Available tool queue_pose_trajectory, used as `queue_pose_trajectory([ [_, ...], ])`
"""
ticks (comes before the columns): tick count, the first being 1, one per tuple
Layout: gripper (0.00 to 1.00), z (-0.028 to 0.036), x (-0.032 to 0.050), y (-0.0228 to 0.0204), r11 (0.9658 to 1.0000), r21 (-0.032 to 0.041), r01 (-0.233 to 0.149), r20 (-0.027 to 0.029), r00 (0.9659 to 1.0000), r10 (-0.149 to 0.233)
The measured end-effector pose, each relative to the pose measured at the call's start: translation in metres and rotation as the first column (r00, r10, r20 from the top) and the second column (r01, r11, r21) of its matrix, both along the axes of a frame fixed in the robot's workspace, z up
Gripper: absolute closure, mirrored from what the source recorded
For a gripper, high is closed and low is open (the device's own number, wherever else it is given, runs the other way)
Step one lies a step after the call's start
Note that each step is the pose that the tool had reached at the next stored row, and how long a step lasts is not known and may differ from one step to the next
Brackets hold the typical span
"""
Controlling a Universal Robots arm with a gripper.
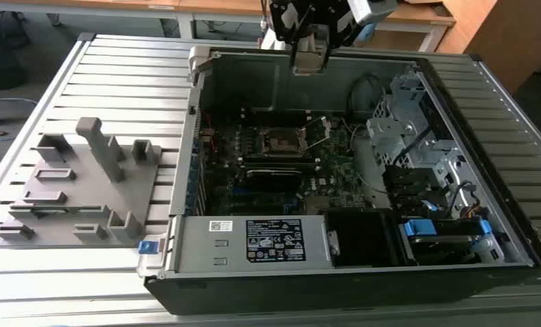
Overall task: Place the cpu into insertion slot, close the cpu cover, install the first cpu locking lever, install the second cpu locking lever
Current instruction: 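Place the cpu into insertion slot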
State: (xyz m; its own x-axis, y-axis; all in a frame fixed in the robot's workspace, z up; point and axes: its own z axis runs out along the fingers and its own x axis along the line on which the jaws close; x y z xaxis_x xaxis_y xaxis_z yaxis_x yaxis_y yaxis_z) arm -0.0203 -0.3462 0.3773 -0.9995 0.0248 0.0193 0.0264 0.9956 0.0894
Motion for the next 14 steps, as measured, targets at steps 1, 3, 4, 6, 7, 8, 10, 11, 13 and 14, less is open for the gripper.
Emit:
queue_pose_trajectory([
  [1,0.46,0.0,0.0,0.0,1.0,0.0,0.0,0.0,1.0,0.0],
  [3,0.46,0.0,0.0,0.0,1.0,0.0,0.0,-0.0001,1.0,0.0],
  [4,0.46,0.0,0.0,0.0,1.0,-0.0001,0.0,-0.0001,1.0,0.0],
  [6,0.46,-0.0005,0.0,0.0,1.0,0.0,0.0,-0.0001,1.0,0.0],
  [7,0.46,-0.0009,0.0,0.0,1.0,-0.0001,0.0,-0.0001,1.0,0.0],
  [8,0.46,-0.0013,0.0,0.0,1.0,-0.0001,0.0,-0.0001,1.0,0.0],
  [10,0.46,-0.0014,0.0,0.0,1.0,-0.0002,0.0,-0.0001,1.0,0.0],
  [11,0.46,-0.0016,0.0,0.0,1.0,-0.0001,0.0,-0.0001,1.0,0.0],
  [13,0.46,-0.0018,0.0,0.0,1.0,-0.0001,0.0,-0.0001,1.0,0.0],
  [14,0.46,-0.0018,0.0,0.0,1.0,-0.0002,0.0,0.0,1.0,0.0],
])
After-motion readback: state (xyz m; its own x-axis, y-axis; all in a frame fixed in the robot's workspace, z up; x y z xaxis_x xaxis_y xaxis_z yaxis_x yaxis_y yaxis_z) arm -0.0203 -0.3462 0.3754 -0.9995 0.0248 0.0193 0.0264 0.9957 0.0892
